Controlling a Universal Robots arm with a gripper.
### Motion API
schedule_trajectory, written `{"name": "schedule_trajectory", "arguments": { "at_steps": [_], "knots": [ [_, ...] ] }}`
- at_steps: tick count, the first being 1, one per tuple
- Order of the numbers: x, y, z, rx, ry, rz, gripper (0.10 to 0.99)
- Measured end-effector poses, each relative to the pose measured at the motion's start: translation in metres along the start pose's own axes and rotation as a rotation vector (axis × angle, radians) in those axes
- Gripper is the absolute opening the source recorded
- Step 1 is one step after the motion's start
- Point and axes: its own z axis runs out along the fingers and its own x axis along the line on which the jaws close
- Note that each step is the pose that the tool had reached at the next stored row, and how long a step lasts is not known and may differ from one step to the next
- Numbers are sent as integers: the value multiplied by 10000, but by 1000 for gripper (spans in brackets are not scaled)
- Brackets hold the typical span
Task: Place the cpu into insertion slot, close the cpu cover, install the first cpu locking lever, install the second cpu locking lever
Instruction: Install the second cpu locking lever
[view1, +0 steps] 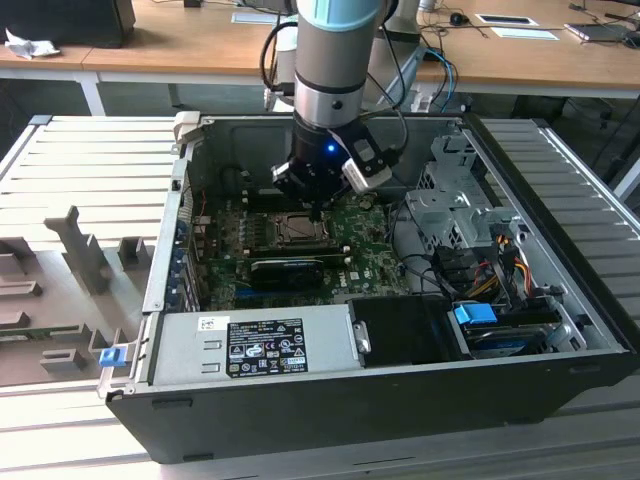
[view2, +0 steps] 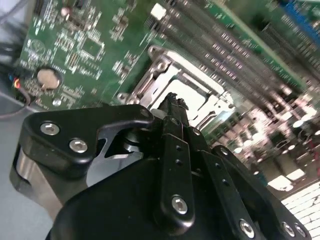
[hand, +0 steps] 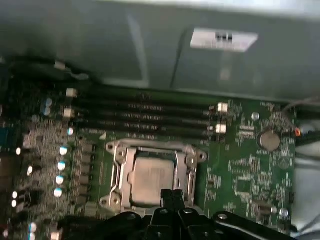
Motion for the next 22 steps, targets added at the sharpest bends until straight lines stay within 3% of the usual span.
{"name": "schedule_trajectory", "arguments": {
  "at_steps": [2,4,5,6,7,10,14,17,18,19,20,22],
  "knots": [
    [9,-93,7,-38,13,2,106],
    [13,-132,10,-105,7,1,106],
    [16,-158,11,-217,-4,1,106],
    [20,-198,12,-416,-24,-1,106],
    [22,-227,14,-501,-32,-2,106],
    [29,-288,18,-509,-31,-10,106],
    [66,-296,20,-508,-26,-45,106],
    [161,-308,24,-508,-26,-50,106],
    [320,-315,34,-508,-25,-54,106],
    [436,-325,88,-530,-24,-95,106],
    [449,-333,186,-568,-18,-181,106],
    [470,-351,191,-822,-44,-196,106]
  ]
}}
